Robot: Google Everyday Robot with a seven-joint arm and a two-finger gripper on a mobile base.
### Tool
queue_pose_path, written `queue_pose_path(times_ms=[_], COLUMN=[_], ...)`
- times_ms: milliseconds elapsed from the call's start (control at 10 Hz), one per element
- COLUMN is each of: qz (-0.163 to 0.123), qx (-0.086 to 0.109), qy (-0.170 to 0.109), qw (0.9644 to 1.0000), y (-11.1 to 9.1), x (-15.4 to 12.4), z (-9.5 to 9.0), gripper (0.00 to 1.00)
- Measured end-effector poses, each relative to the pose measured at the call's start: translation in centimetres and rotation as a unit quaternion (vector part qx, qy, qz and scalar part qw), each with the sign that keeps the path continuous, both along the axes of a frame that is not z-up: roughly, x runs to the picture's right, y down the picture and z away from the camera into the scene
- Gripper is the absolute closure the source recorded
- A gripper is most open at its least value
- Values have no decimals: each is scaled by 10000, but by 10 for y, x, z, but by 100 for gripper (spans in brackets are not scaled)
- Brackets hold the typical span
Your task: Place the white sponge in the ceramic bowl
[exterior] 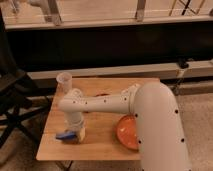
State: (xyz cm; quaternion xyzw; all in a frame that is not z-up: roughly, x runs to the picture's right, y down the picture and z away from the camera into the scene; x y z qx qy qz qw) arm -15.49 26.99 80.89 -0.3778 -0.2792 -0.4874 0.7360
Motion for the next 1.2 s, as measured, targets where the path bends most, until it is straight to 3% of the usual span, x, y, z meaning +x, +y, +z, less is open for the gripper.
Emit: queue_pose_path(times_ms=[300, 1000, 1200], qz=[-18, -33, -4], qx=[-8, 0, 26], qy=[-17, -23, 17], qw=[10000, 10000, 10000], y=[1, 1, -8], x=[-1, -1, 3], z=[0, 0, -4], gripper=[100, 100, 100])
